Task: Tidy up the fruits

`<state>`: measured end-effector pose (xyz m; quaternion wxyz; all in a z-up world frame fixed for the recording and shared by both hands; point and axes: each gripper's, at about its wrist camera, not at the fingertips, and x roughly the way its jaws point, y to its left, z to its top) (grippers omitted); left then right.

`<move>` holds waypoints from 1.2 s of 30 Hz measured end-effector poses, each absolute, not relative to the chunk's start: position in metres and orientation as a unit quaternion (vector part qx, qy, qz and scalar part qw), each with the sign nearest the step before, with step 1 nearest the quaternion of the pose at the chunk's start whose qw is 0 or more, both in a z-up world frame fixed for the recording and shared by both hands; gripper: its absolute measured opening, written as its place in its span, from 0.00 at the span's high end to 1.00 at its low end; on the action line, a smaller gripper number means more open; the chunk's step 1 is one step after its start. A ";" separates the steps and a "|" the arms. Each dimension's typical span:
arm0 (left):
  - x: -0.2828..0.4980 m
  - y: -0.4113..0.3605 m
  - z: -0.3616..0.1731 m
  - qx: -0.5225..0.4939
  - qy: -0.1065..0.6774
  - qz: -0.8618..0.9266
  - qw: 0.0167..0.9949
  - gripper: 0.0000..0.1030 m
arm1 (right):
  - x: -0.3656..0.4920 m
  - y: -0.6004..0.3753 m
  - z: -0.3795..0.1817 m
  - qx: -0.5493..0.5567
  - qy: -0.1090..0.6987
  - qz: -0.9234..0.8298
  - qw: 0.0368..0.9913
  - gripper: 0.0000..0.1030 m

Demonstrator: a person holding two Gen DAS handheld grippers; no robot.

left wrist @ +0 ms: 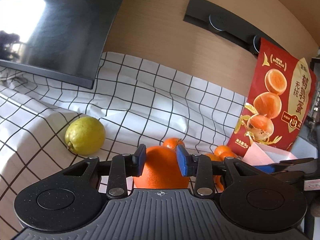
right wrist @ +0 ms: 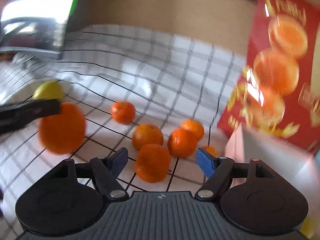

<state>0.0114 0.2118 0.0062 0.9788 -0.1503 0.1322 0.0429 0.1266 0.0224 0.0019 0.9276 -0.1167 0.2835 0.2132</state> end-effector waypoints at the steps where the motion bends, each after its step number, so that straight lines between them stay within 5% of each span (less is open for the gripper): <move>1: 0.012 0.211 0.006 -0.147 0.132 0.044 0.979 0.63 | 0.131 0.021 -0.002 -0.111 0.293 0.212 0.926 0.34; 3: 0.012 0.211 0.006 -0.146 0.132 0.043 0.980 0.63 | 0.130 0.019 -0.004 -0.104 0.296 0.231 0.921 0.43; 4: 0.012 0.211 0.005 -0.146 0.131 0.042 0.980 0.62 | 0.127 0.017 -0.002 -0.101 0.302 0.242 0.917 0.59; 5: 0.012 0.211 0.005 -0.147 0.131 0.043 0.979 0.62 | 0.123 0.018 0.001 -0.104 0.307 0.252 0.912 0.64; 8: 0.012 0.213 0.004 -0.151 0.134 0.043 0.978 0.54 | 0.104 0.014 0.010 -0.109 0.307 0.274 0.905 0.65; 27: 0.019 0.207 0.000 -0.152 0.145 0.025 0.977 0.48 | -0.016 -0.086 0.000 -0.149 0.258 0.336 0.894 0.66; 30: 0.020 0.211 0.003 -0.168 0.157 0.026 0.973 0.48 | -0.020 -0.101 -0.004 -0.121 0.243 0.332 0.904 0.58; 32: 0.021 0.212 0.006 -0.174 0.166 0.026 0.970 0.49 | -0.019 -0.115 -0.008 -0.085 0.247 0.335 0.905 0.44; 36: 0.021 0.210 0.014 -0.179 0.195 0.022 0.964 0.50 | -0.013 -0.140 -0.018 -0.041 0.254 0.319 0.912 0.41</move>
